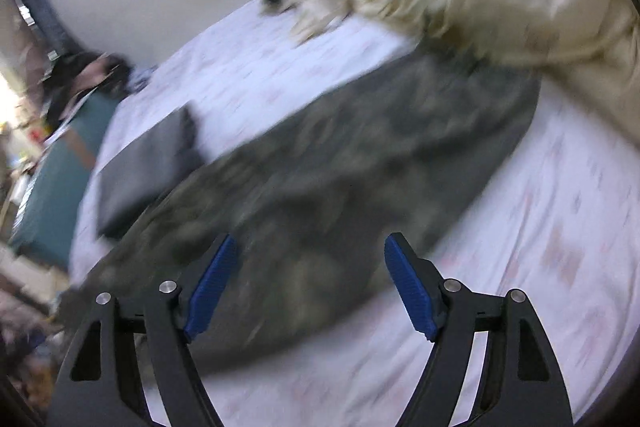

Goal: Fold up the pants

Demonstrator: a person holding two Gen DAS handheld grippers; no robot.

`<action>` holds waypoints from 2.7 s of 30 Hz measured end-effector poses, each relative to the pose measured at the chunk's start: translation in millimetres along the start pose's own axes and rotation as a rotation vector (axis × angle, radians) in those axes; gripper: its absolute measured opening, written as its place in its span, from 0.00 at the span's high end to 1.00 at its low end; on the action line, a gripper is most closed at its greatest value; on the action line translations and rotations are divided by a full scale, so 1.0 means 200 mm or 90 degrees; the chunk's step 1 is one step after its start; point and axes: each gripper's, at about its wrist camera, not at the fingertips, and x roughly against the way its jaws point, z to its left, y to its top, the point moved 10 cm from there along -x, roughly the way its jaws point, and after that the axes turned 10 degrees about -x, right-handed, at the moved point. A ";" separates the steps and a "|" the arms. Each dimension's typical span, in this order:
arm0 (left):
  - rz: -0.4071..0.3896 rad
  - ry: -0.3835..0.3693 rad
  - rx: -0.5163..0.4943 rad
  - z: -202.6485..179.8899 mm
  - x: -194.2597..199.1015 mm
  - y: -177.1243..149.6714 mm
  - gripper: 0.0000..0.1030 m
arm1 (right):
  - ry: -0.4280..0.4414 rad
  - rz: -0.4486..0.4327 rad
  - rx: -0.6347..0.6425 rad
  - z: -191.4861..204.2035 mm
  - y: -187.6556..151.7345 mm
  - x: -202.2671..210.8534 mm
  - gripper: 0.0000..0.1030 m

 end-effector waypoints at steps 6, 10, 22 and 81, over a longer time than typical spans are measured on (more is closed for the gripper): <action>-0.038 -0.103 0.228 -0.10 -0.13 -0.57 0.02 | 0.032 0.087 -0.025 -0.01 -0.40 -0.02 0.23; -0.065 -0.096 0.352 -0.08 -0.37 -0.73 0.04 | 0.047 0.125 -0.079 -0.08 -0.46 -0.09 0.23; -0.237 -0.016 0.393 0.30 -0.49 -0.28 0.09 | 0.082 0.113 -0.173 -0.22 -0.28 -0.12 0.23; -0.179 0.004 0.186 0.29 0.27 0.00 0.90 | -0.088 -0.170 -0.251 -1.21 0.72 0.28 0.98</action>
